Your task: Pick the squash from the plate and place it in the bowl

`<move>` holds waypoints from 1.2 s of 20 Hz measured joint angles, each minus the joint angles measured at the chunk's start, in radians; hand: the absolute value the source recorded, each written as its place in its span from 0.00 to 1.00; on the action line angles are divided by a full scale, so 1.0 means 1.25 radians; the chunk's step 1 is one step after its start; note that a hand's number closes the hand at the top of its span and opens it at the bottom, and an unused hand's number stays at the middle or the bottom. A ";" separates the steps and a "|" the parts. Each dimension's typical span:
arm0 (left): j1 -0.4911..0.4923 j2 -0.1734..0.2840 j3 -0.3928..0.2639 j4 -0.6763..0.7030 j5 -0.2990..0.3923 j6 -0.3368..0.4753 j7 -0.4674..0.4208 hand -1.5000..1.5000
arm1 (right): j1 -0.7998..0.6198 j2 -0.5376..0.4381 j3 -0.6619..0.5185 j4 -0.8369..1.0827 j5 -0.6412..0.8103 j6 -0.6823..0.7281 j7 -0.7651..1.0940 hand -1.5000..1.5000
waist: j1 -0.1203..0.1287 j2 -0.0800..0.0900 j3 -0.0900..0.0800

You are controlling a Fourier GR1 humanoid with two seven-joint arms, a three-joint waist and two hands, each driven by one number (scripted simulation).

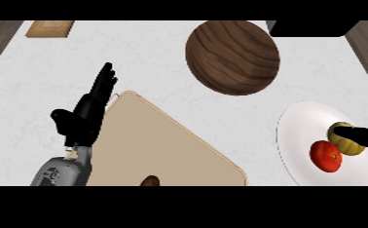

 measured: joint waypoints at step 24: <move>0.012 -0.065 0.062 0.013 -0.062 -0.062 -0.016 0.50 | 0.021 0.240 -0.082 0.104 0.106 0.030 -0.135 0.00 | 0.002 0.001 0.000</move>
